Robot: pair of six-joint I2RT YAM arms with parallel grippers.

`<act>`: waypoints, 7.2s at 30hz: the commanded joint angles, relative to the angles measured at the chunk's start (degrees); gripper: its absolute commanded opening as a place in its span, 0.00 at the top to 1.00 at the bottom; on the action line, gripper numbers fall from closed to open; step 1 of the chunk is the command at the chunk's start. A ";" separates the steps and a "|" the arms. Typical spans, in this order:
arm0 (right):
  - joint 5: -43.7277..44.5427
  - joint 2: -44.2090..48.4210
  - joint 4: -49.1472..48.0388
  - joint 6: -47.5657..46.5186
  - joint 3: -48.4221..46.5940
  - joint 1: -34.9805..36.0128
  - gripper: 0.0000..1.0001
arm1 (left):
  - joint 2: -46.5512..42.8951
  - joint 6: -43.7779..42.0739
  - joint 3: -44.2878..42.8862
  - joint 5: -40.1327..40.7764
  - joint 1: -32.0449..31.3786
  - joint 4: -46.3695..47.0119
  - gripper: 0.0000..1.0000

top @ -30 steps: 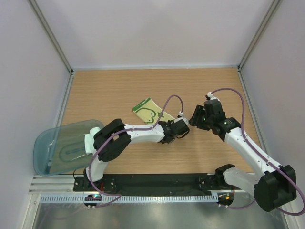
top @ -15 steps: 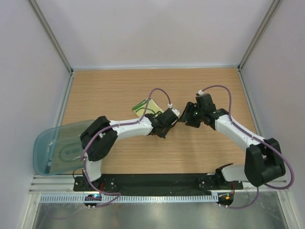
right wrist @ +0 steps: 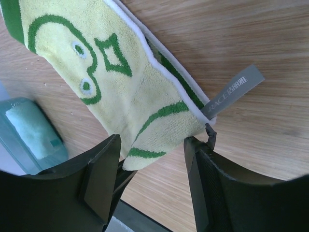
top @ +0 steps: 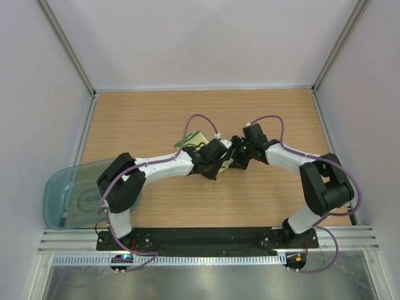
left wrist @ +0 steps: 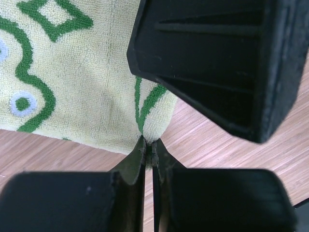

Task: Roll the towels
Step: Roll the towel

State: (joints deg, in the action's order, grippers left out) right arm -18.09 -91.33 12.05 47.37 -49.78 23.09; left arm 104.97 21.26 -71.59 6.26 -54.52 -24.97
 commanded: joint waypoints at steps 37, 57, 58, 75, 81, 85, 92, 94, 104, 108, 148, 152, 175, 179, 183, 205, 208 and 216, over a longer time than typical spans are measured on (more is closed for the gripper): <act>13.85 -2.80 10.43 -4.13 -9.54 0.20 0.99 | -7.41 4.06 4.09 -11.16 2.84 4.32 0.99; 27.58 0.09 29.16 -11.34 -23.08 -3.93 0.50 | -7.32 14.05 6.82 -17.42 3.10 8.01 1.00; 27.23 0.45 29.25 -11.43 -22.82 -4.19 0.50 | -6.80 14.86 6.64 -18.21 3.54 7.66 1.00; 12.13 8.80 22.23 -15.20 -16.41 -4.11 0.50 | -5.57 32.35 10.59 -27.79 12.33 8.18 1.00; 2.81 12.75 14.68 -16.00 -10.87 -4.02 0.51 | -4.42 35.78 12.00 -30.34 15.40 8.45 1.00; -4.39 13.81 9.23 -16.35 -6.65 -3.58 0.54 | -2.67 37.98 13.32 -31.66 17.25 8.89 1.00; -8.28 12.67 1.05 -16.00 -1.20 1.33 0.65 | 0.93 39.13 14.46 -33.42 19.28 9.24 1.00; -8.28 11.18 -1.15 -16.00 -0.41 2.74 0.66 | 1.73 38.95 14.11 -33.86 19.54 9.06 1.00; -7.75 3.97 -5.99 -16.08 -1.37 7.05 0.69 | 5.07 33.33 9.10 -31.05 19.89 2.39 1.00; -5.65 0.64 -5.99 -18.02 -1.81 6.88 0.70 | 5.16 31.05 7.52 -29.47 19.98 -0.16 1.00; 6.05 -11.68 -1.51 -16.44 -5.59 2.13 0.77 | -1.95 14.08 -6.45 -8.47 19.54 -23.90 0.77; 6.22 -11.59 -0.90 -16.52 -6.20 2.40 0.78 | -6.70 8.12 -8.29 6.24 13.23 -23.89 0.76; 6.22 -12.82 1.13 -17.67 -8.14 2.66 0.78 | 6.04 -3.41 -10.59 12.46 -3.57 -14.67 0.72; 6.22 -13.35 1.22 -17.93 -8.32 2.66 0.78 | 6.57 -3.41 -10.50 12.90 -2.87 -13.79 0.72; 6.13 -13.96 1.39 -18.02 -8.67 2.57 0.79 | 6.39 -4.20 -11.20 13.95 -2.52 -14.05 0.73; 5.78 -15.02 1.83 -18.28 -9.20 2.66 0.82 | 4.98 -3.33 -10.85 9.73 -0.50 -12.03 0.73; 5.69 -15.19 1.75 -18.11 -9.20 2.66 0.82 | 5.07 -3.41 -10.59 9.73 0.73 -11.77 0.73; 5.61 -16.07 1.83 -18.11 -9.72 2.66 0.82 | 6.04 -3.59 -7.08 7.36 3.19 -9.49 0.73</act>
State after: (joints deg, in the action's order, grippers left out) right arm -15.90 -104.53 10.98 31.35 -59.64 25.65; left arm 110.15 17.56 -80.31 14.79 -51.90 -37.12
